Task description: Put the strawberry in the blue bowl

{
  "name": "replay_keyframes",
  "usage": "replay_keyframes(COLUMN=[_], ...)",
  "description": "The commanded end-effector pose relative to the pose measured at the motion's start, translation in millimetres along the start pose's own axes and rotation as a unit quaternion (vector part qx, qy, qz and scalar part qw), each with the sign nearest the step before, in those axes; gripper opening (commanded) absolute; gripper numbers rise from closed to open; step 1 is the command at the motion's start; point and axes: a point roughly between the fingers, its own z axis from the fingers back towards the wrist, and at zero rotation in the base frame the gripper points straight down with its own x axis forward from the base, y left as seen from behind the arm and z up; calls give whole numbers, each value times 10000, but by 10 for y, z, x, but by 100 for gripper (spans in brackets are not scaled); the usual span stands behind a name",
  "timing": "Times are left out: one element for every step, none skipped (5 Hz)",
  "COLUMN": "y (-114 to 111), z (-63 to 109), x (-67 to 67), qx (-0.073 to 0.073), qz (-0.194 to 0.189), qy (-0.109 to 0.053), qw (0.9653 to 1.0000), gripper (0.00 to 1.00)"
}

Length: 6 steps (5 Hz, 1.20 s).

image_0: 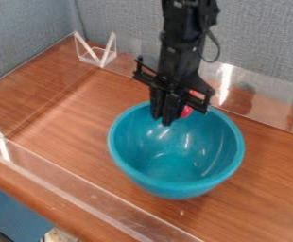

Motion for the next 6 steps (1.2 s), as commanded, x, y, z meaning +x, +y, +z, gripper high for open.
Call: replay_keyframes(y=[63,35,-19,-84,-110,-222], z=[72,4,-59,-246,-390,-373], x=[128,146,157,149,101,44], qx=[58,84,95,103,126,136], qz=[86,374,621,317,28,-183], qy=[-245,-157,-74,-14,45,77], qw=[9996,9991,9980,9994,9999,9997], gripper=[0,0,0,0,0,0])
